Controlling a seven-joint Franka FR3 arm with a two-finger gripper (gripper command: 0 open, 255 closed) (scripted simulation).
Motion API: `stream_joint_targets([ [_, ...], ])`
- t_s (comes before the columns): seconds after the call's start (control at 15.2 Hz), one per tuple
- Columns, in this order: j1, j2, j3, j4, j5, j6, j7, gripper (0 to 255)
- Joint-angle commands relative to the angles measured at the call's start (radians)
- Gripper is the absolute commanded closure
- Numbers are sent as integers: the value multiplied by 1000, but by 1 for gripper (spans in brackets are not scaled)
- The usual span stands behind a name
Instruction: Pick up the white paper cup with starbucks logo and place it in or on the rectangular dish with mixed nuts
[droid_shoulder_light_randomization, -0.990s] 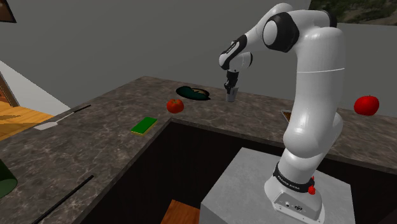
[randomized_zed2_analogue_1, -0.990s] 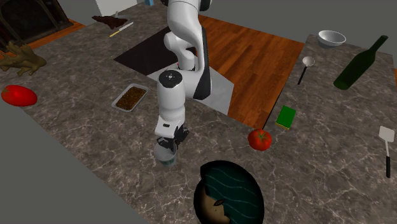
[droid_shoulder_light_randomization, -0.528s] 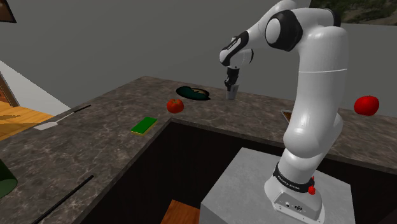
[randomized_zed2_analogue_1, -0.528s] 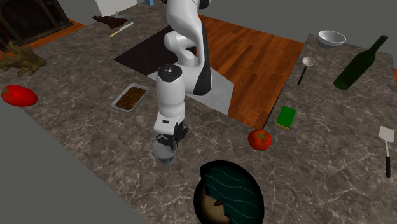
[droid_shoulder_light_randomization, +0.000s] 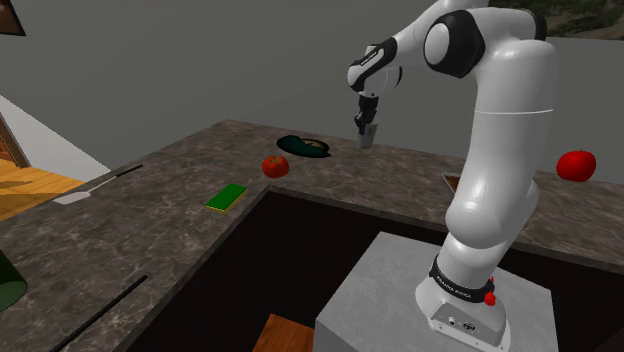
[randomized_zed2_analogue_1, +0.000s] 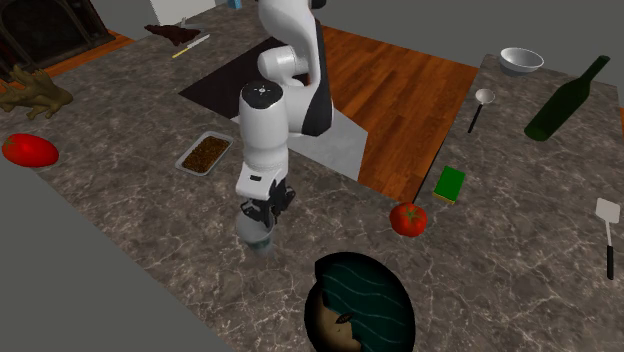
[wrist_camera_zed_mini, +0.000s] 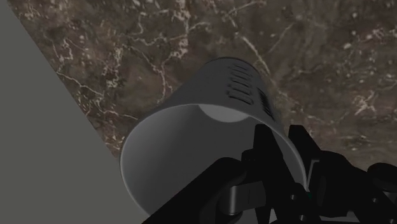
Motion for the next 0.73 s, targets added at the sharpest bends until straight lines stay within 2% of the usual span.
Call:
stream_joint_targets([
  [0.0,3,-9,-1,17,-6,-25,5,255],
  [0.59,7,-44,-6,96,-23,-136,12,255],
  [0.66,7,-80,-12,53,-38,-126,9,255],
])
